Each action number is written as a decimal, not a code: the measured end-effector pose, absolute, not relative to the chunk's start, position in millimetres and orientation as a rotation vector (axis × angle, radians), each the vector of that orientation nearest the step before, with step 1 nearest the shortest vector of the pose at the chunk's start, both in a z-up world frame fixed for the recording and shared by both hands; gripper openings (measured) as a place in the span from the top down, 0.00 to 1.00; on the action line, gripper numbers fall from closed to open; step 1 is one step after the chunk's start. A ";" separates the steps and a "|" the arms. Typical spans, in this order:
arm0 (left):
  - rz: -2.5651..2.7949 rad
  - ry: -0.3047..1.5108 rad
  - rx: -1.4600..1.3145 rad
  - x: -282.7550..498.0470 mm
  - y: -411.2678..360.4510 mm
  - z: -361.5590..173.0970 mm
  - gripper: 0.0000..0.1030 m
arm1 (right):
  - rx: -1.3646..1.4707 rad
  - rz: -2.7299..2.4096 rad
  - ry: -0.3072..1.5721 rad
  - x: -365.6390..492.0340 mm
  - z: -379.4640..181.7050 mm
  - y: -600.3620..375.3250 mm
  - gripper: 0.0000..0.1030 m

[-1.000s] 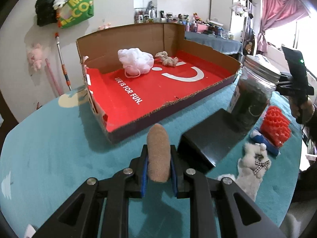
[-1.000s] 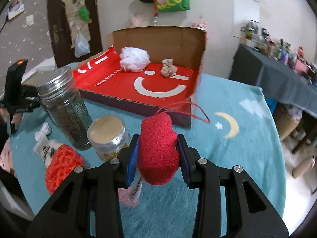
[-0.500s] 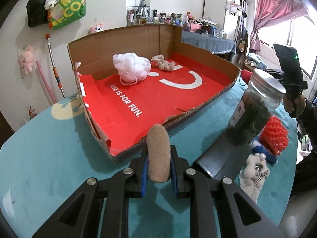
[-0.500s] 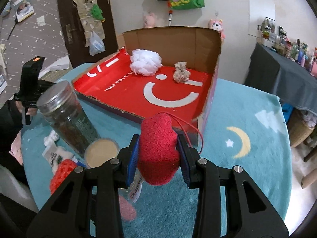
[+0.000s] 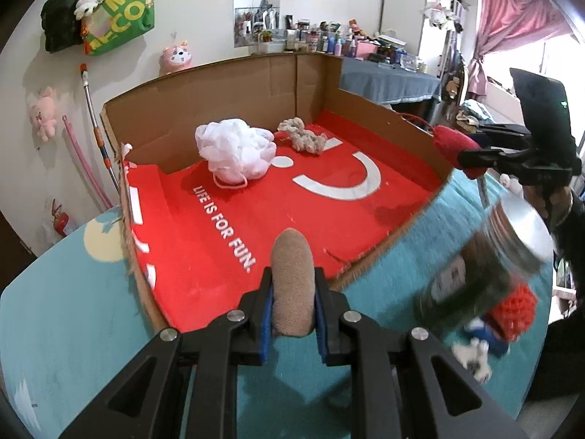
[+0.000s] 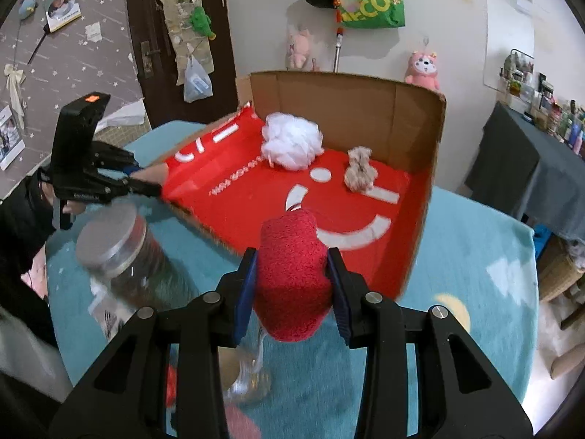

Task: Organize soft objects
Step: 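Carry the sponge with the left gripper while the right gripper carries the red pouch toward the box, then lower the sponge with the left gripper while the right gripper lowers the red pouch into the box, then open the left gripper releasing the sponge while the right gripper releases the red pouch, then withdraw both grippers from the box back toward the remaining items, then grasp the white tissue with the left gripper while the right gripper grasps the orange-red mesh net, then carry the tissue with the left gripper while the right gripper carries the mesh net toward the box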

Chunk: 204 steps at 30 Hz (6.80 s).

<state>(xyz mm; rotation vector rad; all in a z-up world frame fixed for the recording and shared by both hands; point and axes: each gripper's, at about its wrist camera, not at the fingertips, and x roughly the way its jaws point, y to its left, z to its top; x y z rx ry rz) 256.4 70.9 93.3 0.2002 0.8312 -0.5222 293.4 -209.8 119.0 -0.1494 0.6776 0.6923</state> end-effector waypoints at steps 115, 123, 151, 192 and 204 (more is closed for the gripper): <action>-0.093 0.197 0.034 36.2 2.9 162.7 0.00 | -0.047 0.203 0.216 86.9 182.9 -183.7 0.12; -0.086 0.193 0.007 19.3 5.5 124.9 0.00 | -0.057 0.156 0.179 54.5 135.1 -182.2 0.12; -0.055 0.529 0.037 45.4 25.5 49.6 0.00 | -0.051 0.150 0.401 74.5 49.6 -167.2 0.12; -0.347 0.583 0.058 62.9 16.0 75.2 0.92 | -0.018 0.324 0.434 86.9 56.4 -157.8 0.65; -0.373 0.592 0.053 62.8 8.3 74.1 0.92 | -0.026 0.329 0.443 87.7 56.8 -156.0 0.65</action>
